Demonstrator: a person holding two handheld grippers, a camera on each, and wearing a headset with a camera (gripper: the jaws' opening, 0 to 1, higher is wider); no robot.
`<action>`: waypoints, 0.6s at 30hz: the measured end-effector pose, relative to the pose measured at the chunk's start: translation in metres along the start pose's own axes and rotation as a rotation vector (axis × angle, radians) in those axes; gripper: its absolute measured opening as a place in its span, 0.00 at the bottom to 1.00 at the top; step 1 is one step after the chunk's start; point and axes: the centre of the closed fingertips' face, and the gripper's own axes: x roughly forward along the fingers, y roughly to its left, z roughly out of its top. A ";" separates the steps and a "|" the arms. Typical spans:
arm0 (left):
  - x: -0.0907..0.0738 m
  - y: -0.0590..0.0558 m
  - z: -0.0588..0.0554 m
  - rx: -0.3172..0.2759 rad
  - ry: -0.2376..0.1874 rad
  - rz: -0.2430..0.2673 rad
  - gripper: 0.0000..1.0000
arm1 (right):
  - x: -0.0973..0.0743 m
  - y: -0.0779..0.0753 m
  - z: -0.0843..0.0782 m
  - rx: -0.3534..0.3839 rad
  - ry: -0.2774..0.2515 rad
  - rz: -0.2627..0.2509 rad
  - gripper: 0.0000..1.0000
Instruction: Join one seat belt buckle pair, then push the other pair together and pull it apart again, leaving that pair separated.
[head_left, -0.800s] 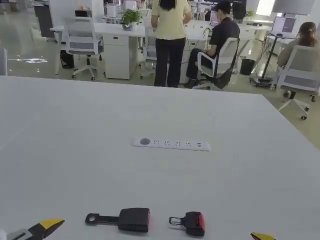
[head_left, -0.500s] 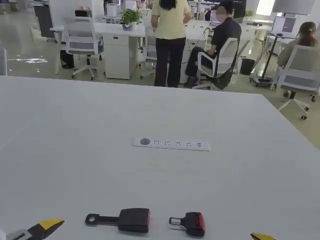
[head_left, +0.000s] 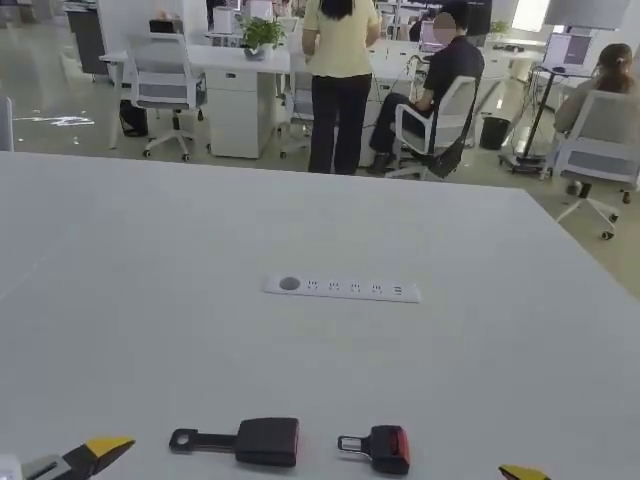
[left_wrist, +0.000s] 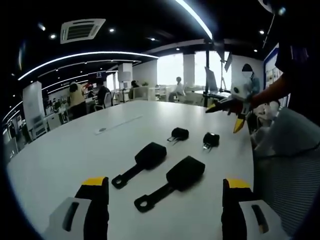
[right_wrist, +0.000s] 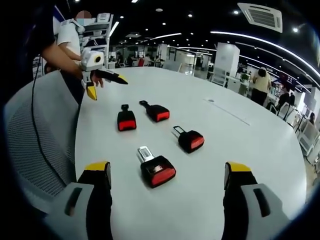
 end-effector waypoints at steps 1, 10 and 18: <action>0.001 0.000 0.000 0.003 0.001 -0.002 0.96 | 0.000 0.000 0.000 -0.003 0.005 0.003 0.93; 0.012 -0.002 0.003 0.049 0.045 -0.057 0.91 | 0.006 0.005 -0.003 -0.055 0.057 0.067 0.85; 0.025 -0.004 0.001 0.098 0.102 -0.118 0.86 | 0.011 0.003 -0.009 -0.110 0.099 0.113 0.78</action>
